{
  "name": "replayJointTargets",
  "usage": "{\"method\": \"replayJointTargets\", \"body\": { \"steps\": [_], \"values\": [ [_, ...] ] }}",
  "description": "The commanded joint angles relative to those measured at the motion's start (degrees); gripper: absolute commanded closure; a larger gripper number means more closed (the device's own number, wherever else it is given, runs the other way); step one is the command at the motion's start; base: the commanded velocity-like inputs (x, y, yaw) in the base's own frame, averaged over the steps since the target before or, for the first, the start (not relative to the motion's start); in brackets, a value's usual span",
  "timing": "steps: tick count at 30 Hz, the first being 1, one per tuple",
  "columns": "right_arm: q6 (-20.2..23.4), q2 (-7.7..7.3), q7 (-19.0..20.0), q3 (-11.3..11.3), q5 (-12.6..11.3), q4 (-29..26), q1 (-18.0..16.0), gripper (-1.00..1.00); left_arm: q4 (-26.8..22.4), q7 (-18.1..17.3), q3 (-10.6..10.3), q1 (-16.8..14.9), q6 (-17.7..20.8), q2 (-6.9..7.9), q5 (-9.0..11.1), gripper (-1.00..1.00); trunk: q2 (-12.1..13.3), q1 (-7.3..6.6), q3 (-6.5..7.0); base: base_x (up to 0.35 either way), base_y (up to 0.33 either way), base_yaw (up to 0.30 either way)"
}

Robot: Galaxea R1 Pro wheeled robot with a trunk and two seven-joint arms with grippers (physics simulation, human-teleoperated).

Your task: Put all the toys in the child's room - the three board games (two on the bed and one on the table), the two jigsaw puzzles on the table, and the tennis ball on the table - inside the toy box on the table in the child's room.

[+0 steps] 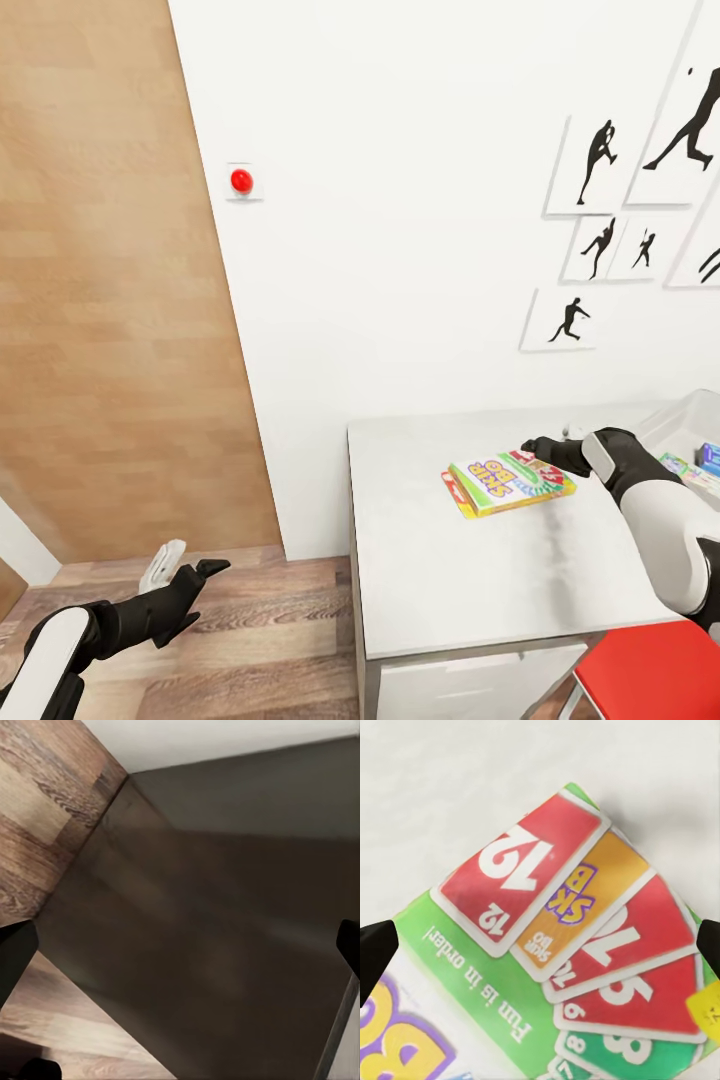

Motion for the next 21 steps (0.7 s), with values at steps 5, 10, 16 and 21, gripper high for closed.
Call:
{"method": "replayJointTargets", "body": {
  "steps": [5, 10, 16, 21],
  "values": [
    [0.2, -0.25, -0.1, -0.2, -2.2, -0.1, -0.1, -1.0, 0.0, 0.6, 0.1, 0.0, 0.2, -0.04, 0.6, -1.0, -2.1, 1.1, -0.96, 0.0, 0.0, 0.0],
    [0.2, -1.11, -0.1, -0.2, -3.1, -0.1, -0.1, -1.0, 0.0, 0.3, 0.1, 0.0, 0.3, 0.02, 0.7, -1.0, -3.3, 1.76, -1.5, 0.0, 0.0, 0.0],
    [0.1, -2.39, -0.1, -0.9, -7.3, -0.2, -0.1, -1.0, 0.0, 0.1, 0.2, 0.0, 1.9, 0.0, 0.6, -1.0, -3.3, 1.76, -1.5, 0.0, 0.0, 0.0],
    [-0.1, -2.65, -0.1, -1.1, -8.9, -0.2, 0.0, -1.0, 0.0, 0.1, 0.3, 0.0, 2.3, -0.04, 0.6, -1.0, -3.3, 1.76, -1.5, 0.0, 0.0, 0.0]
  ]
}}
